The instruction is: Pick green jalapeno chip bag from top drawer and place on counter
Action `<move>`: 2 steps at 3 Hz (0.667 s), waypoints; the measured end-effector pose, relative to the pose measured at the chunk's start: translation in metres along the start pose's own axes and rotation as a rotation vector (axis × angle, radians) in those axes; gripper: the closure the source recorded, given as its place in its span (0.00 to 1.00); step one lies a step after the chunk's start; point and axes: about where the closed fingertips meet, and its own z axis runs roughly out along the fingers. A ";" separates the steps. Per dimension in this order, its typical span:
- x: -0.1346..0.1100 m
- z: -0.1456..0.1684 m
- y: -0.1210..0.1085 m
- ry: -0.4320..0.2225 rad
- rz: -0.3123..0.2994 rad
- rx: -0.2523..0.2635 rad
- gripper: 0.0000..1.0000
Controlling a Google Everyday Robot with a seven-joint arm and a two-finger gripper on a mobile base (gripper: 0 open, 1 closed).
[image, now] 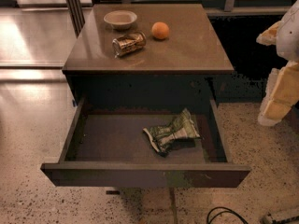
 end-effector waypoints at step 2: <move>0.003 0.027 0.003 -0.068 -0.004 -0.009 0.00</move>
Offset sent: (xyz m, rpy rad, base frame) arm 0.0082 -0.0045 -0.0479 0.1153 -0.0152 0.0280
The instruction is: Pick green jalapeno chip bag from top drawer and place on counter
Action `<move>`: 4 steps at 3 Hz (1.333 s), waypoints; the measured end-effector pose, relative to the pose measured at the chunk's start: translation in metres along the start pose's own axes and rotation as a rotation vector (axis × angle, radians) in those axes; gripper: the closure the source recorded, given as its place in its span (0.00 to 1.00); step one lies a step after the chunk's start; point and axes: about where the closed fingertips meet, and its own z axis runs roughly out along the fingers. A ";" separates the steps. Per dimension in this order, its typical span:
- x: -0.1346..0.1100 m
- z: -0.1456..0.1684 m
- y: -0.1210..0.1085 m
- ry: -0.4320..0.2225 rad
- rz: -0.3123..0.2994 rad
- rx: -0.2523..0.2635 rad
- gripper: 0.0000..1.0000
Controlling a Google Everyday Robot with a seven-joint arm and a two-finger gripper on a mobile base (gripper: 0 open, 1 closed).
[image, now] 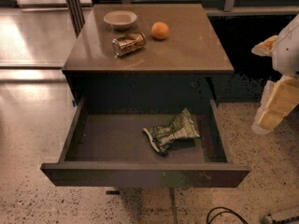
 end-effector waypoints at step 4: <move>-0.014 0.129 0.020 -0.133 -0.048 -0.146 0.00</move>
Offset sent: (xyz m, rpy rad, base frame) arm 0.0284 0.0539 -0.1319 0.1804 0.1000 0.1265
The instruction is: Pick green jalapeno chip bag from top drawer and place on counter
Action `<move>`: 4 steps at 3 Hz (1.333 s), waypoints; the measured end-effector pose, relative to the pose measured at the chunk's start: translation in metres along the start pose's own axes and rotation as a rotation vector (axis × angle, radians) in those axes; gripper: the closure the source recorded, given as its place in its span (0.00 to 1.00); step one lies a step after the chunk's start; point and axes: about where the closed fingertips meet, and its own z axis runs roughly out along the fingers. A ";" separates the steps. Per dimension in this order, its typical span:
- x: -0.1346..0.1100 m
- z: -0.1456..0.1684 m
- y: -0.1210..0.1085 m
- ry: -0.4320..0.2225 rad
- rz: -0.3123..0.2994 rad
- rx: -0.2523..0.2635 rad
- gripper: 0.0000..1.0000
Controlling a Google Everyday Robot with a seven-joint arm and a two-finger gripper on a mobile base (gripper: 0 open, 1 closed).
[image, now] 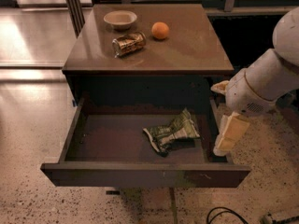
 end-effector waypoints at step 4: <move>0.012 0.106 -0.004 -0.103 -0.023 0.096 0.00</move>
Offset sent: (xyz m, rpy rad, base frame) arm 0.0164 0.0160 -0.1158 0.0964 -0.1261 0.0047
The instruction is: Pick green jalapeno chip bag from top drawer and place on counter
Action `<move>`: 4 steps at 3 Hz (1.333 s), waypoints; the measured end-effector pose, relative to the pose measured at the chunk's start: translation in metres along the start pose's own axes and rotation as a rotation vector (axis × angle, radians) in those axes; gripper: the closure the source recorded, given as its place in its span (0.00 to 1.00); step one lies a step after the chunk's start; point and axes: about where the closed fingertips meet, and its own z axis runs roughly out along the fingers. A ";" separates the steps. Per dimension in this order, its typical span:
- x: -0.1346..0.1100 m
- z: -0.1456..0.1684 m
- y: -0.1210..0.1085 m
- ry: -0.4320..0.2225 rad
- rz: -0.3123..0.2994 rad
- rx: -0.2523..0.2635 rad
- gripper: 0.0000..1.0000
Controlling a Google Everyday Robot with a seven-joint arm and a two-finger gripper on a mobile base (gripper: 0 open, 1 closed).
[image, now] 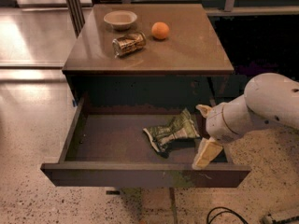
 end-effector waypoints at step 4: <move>0.008 0.040 -0.066 -0.031 0.016 -0.044 0.00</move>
Offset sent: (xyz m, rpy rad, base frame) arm 0.0710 0.0037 0.0042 -0.0142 -0.0165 -0.0071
